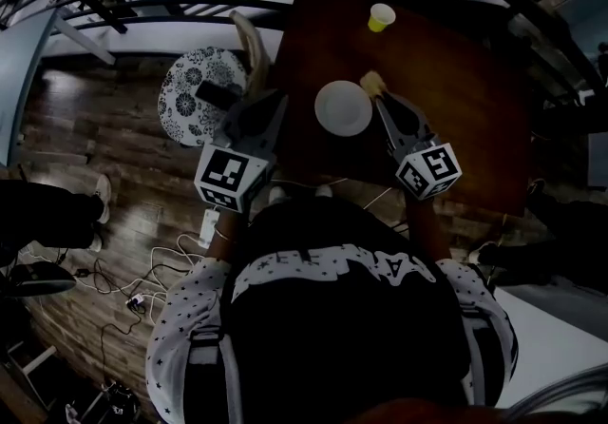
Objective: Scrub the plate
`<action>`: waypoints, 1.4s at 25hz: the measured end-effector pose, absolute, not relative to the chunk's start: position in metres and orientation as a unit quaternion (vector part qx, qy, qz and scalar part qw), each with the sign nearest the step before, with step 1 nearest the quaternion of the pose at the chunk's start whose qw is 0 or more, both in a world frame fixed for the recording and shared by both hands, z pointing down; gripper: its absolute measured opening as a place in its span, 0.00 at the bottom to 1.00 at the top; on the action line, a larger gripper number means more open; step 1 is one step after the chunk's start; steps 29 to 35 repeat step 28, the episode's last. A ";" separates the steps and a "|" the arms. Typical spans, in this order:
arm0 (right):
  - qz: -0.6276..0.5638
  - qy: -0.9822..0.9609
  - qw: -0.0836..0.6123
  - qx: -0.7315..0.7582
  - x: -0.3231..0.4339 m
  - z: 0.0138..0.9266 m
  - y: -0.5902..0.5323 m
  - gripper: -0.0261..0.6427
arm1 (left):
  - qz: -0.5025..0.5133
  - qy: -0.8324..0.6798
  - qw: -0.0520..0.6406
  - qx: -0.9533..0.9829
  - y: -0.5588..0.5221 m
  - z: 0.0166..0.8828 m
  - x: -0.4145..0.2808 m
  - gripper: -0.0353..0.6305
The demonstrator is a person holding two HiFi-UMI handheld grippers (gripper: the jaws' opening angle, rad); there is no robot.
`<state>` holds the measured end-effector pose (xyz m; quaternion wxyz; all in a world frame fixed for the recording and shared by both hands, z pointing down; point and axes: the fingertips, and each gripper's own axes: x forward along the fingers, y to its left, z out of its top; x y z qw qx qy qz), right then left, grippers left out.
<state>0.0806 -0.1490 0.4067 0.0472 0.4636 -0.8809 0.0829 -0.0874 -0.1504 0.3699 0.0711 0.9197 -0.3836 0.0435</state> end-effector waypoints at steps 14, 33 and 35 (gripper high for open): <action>0.078 -0.885 0.056 0.455 0.074 0.409 -0.149 0.11 | 0.047 -0.385 0.071 0.919 -0.151 0.371 -0.090 0.08; 0.080 -0.885 0.052 0.455 0.077 0.408 -0.146 0.11 | 0.049 -0.387 0.070 0.918 -0.147 0.370 -0.088 0.08; 0.080 -0.885 0.052 0.455 0.077 0.408 -0.146 0.11 | 0.049 -0.387 0.070 0.918 -0.147 0.370 -0.088 0.08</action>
